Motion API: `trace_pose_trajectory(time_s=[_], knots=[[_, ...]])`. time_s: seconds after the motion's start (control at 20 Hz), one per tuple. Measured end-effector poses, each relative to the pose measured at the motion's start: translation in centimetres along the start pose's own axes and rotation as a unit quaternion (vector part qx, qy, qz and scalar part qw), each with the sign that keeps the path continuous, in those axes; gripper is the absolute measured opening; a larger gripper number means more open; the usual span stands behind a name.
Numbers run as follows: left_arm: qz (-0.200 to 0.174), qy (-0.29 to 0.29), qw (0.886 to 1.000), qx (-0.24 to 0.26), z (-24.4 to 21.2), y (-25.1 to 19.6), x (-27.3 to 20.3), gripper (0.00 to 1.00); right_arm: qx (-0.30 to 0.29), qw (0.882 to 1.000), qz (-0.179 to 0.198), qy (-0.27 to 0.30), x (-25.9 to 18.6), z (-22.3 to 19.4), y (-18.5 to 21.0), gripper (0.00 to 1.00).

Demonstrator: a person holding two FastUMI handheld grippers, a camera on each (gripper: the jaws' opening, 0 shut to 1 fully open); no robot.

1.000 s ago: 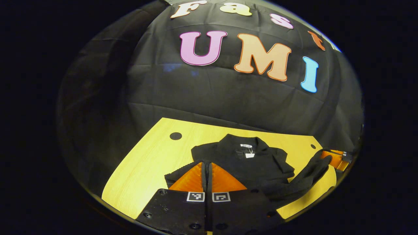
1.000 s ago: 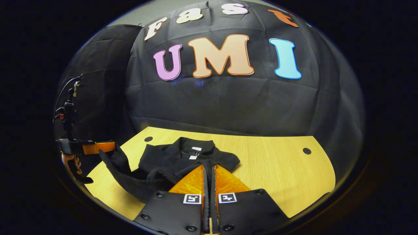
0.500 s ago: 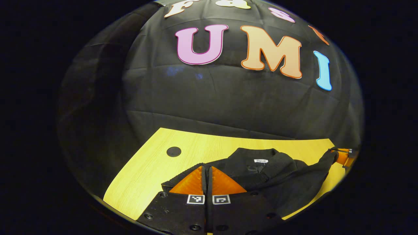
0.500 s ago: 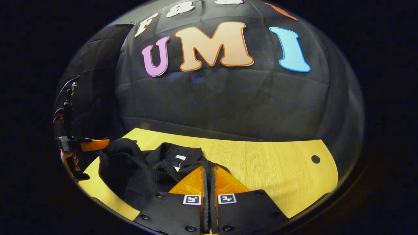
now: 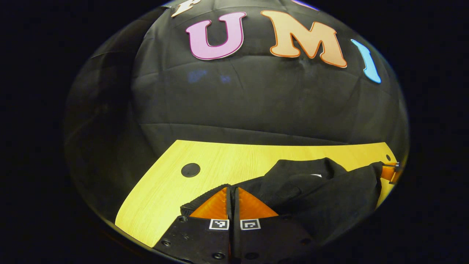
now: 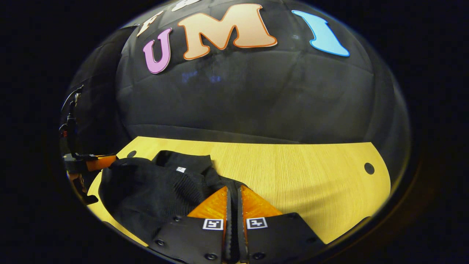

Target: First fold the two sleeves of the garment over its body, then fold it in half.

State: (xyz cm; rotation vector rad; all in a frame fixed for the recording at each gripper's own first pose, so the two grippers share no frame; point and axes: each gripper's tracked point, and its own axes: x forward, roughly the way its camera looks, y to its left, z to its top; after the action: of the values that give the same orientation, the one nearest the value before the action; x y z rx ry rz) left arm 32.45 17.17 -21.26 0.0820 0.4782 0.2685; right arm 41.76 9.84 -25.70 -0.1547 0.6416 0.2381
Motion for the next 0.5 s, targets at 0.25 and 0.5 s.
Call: trace_pose_trajectory(time_s=[0.25,0.5], knots=[[-0.003,-0.004,1.000,0.002,0.5,-1.3,-0.1,0.02,0.016,1.000,-0.001,-0.015,-0.3,0.8,-0.9,0.25],[-0.015,-0.025,1.000,0.000,2.4,-2.4,-1.6,0.79,0.014,1.000,-0.010,-0.014,-1.5,1.1,-1.8,0.96]])
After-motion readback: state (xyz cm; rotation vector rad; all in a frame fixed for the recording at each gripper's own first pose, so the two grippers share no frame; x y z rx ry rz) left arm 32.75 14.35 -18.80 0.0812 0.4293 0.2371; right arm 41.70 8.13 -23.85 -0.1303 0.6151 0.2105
